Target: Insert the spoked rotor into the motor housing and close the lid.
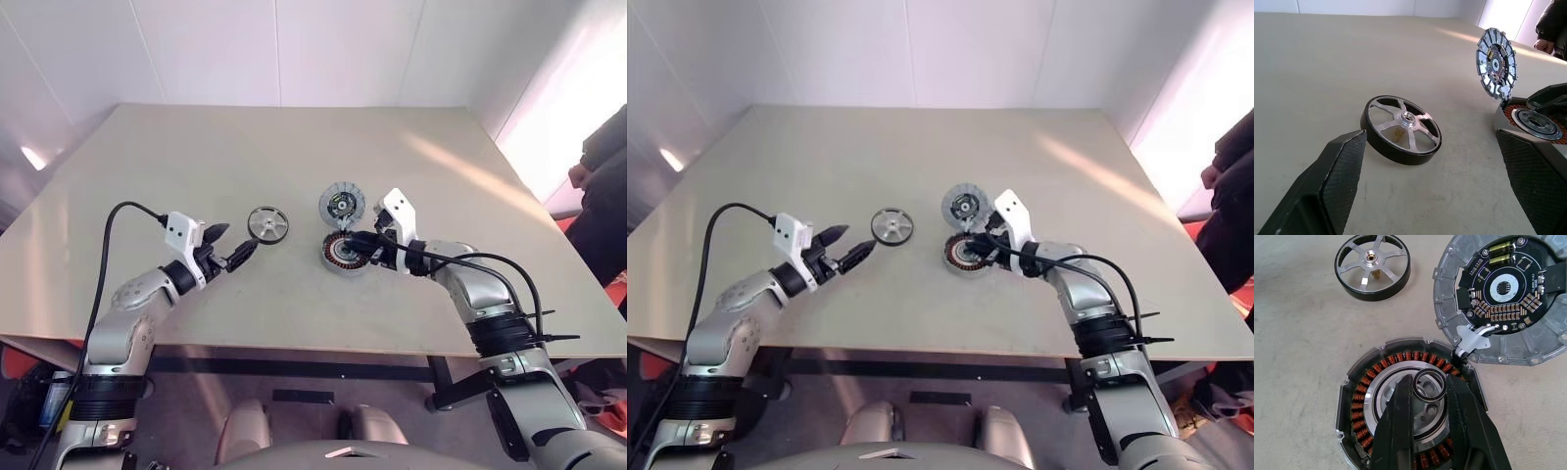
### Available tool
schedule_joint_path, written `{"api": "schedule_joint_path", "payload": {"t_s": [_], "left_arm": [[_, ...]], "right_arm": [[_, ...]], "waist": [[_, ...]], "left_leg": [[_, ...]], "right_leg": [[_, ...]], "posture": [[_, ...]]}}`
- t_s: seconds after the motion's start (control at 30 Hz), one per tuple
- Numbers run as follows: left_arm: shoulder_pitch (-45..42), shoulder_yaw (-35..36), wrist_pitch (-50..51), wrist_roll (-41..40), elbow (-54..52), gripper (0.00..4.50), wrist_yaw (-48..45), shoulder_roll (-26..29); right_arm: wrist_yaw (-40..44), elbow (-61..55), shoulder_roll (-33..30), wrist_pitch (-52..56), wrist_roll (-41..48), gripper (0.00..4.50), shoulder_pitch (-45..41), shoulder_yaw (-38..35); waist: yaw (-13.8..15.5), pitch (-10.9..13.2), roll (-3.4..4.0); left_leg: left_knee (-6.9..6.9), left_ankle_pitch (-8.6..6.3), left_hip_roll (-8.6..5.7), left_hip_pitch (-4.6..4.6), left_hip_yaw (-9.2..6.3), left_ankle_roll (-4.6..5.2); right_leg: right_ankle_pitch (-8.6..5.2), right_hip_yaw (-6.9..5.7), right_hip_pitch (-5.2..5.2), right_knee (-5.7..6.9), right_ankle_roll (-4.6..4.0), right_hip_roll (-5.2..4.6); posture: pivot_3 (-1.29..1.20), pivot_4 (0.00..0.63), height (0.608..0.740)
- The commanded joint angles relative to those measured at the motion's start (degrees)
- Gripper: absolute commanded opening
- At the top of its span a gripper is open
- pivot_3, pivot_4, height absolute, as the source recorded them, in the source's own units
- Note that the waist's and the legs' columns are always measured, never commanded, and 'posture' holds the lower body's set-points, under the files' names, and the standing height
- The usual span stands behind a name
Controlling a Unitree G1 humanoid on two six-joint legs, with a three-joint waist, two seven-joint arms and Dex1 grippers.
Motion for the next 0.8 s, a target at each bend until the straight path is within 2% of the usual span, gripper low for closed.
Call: {"api": "schedule_joint_path", "payload": {"t_s": [0.03,0.8], "left_arm": [[-0.6,1.0,-1.3,0.2,-1.1,4.5,-0.1,0.6],[-0.6,1.0,-2.3,0.5,-0.1,4.5,-0.6,0.3]], "right_arm": [[0.4,-2.8,-0.7,-0.4,0.1,0.65,0.1,0.1],[0.3,-5.1,-1.2,0.5,-0.1,0.65,1.6,1.3]], "waist": [[0.0,0.0,0.0],[0.0,0.0,0.0]], "left_leg": [[0.0,0.0,0.0,0.0,0.0,0.0],[0.0,0.02,0.0,0.02,-0.02,-0.02]], "right_leg": [[0.0,0.0,0.0,0.0,0.0,0.0],[0.0,-0.01,0.02,0.01,0.0,0.0]], "posture": [[0.0,0.0,0.74],[0.0,0.0,0.74]]}}
